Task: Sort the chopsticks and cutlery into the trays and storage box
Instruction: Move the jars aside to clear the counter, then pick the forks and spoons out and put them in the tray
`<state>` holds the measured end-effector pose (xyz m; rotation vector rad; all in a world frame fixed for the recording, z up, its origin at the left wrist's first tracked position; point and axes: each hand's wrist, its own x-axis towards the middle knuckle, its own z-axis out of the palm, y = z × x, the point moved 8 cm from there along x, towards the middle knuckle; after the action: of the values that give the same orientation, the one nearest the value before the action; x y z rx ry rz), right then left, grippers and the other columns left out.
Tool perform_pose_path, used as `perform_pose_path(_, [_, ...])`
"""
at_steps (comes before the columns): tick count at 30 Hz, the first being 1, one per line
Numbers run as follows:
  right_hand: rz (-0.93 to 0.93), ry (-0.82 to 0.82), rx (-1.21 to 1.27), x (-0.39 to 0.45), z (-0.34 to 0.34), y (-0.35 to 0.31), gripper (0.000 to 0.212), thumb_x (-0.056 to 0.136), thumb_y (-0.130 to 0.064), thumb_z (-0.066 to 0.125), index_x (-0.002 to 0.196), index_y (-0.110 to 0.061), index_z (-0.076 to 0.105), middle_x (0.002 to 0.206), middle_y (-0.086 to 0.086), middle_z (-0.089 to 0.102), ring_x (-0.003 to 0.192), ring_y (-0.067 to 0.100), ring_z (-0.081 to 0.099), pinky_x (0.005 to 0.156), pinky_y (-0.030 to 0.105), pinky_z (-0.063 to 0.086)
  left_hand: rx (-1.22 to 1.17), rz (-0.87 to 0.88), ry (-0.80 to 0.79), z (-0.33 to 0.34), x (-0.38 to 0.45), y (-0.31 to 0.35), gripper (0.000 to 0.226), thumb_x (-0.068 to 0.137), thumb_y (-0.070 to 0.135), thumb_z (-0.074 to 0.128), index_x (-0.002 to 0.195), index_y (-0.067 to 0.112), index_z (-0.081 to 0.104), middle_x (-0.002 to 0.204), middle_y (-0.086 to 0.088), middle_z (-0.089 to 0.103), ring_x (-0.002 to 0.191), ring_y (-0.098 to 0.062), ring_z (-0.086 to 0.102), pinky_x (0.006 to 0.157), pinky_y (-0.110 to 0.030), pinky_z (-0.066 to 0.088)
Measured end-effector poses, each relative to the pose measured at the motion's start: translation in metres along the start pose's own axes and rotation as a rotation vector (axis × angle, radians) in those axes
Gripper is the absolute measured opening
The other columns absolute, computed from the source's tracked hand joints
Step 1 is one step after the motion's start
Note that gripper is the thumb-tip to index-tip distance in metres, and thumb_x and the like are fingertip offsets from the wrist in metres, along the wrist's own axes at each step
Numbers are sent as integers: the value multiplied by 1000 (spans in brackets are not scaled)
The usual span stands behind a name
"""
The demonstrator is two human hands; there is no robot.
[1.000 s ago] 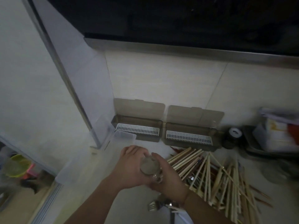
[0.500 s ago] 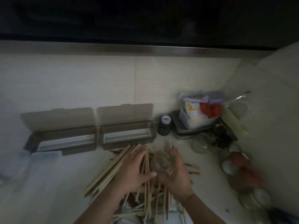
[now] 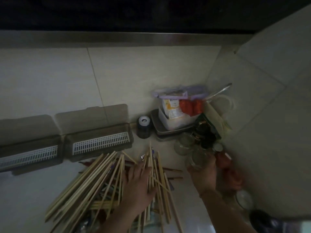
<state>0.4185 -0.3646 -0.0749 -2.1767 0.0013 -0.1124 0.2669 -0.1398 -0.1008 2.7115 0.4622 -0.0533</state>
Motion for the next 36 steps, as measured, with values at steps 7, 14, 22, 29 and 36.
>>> perform_pose_path(7, [-9, -12, -2, 0, 9, 8, 77, 66, -18, 83, 131, -18, 42, 125, 12, 53, 113, 35, 52, 88, 36, 45, 53, -28, 43, 9, 2, -5, 68, 69, 70, 48, 127, 34, 54, 144, 3, 44, 128, -28, 42, 101, -61, 40])
perform_pose_path(14, [2, -42, -43, -2, 14, 10, 93, 64, -17, 84, 141, -20, 31, 135, 14, 48, 122, 37, 46, 95, 42, 44, 63, -17, 98, 14, 1, -5, 66, 70, 68, 51, 126, 33, 55, 140, 3, 47, 128, -26, 38, 100, -61, 40])
perform_pose_path(22, [-39, -4, -6, -37, 7, -2, 107, 63, -10, 85, 148, -8, 20, 147, 20, 33, 132, 34, 34, 106, 19, 22, 56, 22, 161, 6, -15, -12, 61, 79, 64, 51, 130, 31, 52, 140, 3, 45, 130, -27, 40, 105, -53, 27])
perform_pose_path(29, [-596, -192, -110, -134, 64, -71, 30, 75, -30, 59, 103, -21, 61, 110, 4, 56, 104, 31, 52, 93, 33, 38, 14, -6, 204, -23, -45, -63, 43, 82, 55, 52, 117, 32, 60, 138, 5, 49, 127, -26, 43, 106, -54, 33])
perform_pose_path(36, [-942, -562, -365, -221, 135, -101, 39, 78, -53, 59, 114, -39, 56, 133, -8, 53, 126, 28, 46, 102, 53, 41, 109, -49, 106, -29, -93, -143, 58, 83, 62, 48, 135, 36, 52, 148, 5, 44, 132, -23, 36, 104, -62, 37])
